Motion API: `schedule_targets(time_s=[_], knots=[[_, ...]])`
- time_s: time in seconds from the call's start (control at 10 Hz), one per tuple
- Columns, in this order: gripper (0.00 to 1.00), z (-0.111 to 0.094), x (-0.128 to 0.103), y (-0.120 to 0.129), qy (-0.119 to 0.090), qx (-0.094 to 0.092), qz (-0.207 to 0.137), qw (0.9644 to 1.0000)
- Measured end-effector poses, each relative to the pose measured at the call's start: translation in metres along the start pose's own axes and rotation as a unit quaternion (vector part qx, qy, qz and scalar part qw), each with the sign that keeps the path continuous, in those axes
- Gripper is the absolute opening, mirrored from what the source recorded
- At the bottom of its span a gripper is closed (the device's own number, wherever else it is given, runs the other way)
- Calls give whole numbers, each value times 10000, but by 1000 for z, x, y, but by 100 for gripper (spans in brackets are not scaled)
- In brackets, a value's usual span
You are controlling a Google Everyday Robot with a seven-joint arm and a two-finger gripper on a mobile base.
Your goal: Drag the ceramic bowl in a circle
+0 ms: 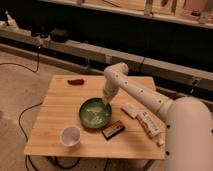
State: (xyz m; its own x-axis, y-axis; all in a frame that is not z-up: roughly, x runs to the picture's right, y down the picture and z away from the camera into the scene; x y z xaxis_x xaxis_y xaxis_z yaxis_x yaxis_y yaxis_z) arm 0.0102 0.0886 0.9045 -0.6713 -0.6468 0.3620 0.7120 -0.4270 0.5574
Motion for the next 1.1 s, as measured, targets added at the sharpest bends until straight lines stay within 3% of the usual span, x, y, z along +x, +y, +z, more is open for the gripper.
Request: schedule_targets(time_s=[0.4,0.7,0.9,1.1], knots=[[0,17,66,-12,202,207,-61,9996],[0,21,97,10,317,376,300,9983],[0,13,91,44,337,288,657,9969],[0,6,65,75,210,151,1013,9945]])
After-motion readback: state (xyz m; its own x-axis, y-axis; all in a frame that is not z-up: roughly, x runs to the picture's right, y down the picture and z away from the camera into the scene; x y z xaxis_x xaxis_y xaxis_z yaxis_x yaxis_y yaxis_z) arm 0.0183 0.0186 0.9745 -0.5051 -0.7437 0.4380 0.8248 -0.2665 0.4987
